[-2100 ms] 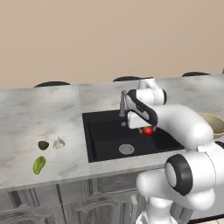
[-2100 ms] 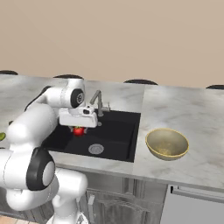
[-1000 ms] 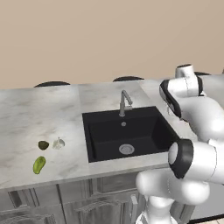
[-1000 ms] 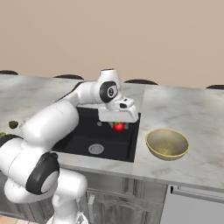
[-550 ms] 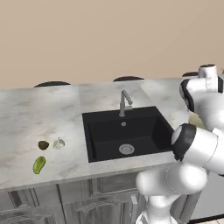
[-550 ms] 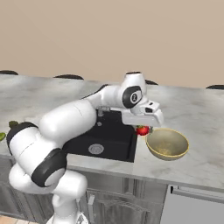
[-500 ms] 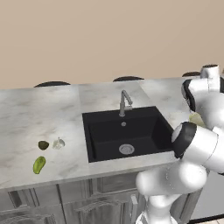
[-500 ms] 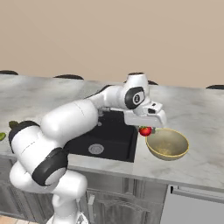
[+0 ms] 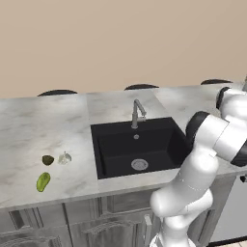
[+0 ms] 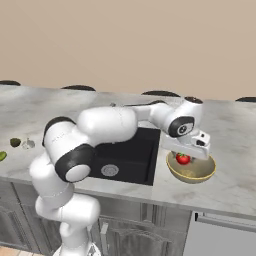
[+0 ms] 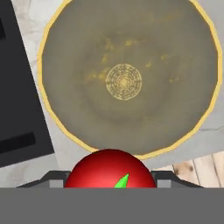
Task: There is a mixed pile of frozen fruits and vegetables on the counter. Locate all the frozen vegetables and place the items in a bowl on the counter. Take all the frozen fruits and defrost them in a running sink.
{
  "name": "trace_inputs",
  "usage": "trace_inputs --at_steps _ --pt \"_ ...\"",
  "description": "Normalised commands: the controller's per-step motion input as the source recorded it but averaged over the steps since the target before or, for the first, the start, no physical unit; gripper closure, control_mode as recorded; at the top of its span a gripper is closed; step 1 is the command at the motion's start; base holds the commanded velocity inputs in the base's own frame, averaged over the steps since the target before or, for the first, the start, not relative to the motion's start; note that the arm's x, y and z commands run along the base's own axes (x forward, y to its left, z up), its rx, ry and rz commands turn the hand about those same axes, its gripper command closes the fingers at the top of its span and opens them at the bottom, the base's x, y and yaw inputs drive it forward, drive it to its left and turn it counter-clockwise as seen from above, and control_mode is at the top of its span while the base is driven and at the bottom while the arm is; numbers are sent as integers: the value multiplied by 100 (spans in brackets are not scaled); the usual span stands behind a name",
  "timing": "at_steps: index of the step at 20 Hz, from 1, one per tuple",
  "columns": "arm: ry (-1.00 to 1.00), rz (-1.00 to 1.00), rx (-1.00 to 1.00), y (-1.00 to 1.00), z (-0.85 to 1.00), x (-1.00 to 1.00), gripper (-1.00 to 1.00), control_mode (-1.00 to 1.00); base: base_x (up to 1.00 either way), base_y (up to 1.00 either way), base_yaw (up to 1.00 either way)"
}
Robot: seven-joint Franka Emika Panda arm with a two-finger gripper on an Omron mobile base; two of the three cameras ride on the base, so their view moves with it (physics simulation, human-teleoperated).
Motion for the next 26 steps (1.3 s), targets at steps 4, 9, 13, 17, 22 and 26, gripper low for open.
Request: trace_inputs --at_steps 4,9,13,17,22,26 --pt "8 5 -2 -24 0 27 100 -100 0 0 0" --pt "14 2 -2 -11 -6 48 100 -100 0 0 0" --pt "4 0 2 -2 -41 -9 100 -100 0 0 0" --pt "0 -1 3 0 -39 -24 100 -100 0 0 0" --pt "-2 0 -2 24 -33 -8 100 -100 0 0 0" --pt "0 0 -7 38 -24 -6 100 -100 0 0 0"
